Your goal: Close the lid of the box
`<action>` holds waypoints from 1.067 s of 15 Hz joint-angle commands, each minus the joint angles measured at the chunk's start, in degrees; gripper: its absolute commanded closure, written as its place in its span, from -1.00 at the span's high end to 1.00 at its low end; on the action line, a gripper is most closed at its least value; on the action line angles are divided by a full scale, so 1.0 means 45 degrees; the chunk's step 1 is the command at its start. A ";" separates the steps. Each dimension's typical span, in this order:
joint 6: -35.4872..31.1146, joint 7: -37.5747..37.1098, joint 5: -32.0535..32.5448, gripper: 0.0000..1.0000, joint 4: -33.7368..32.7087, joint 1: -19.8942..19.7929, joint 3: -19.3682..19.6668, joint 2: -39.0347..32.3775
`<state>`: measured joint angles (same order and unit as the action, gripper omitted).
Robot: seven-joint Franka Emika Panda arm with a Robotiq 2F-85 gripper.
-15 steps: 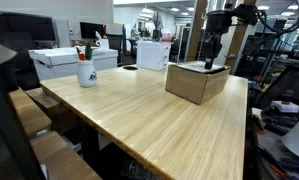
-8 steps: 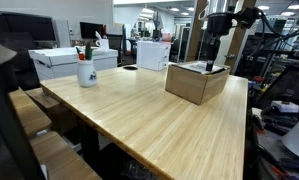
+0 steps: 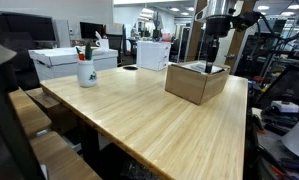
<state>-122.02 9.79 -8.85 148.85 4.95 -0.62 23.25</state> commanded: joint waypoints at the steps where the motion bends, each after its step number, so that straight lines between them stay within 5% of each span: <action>1: -0.0410 0.1980 -0.0147 -0.97 0.0062 0.0162 0.0674 -0.0353; 14: -0.0205 0.7271 -0.0595 -0.95 -0.0092 0.0710 0.1980 -0.0484; 15: -0.0168 0.6738 -0.0660 -0.53 -0.0070 0.0563 0.1893 -0.0478; 16: -0.0291 0.5253 -0.0508 -0.40 0.0019 0.0268 0.1540 -0.0339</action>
<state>-122.00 38.63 -10.24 148.44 7.78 7.68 22.50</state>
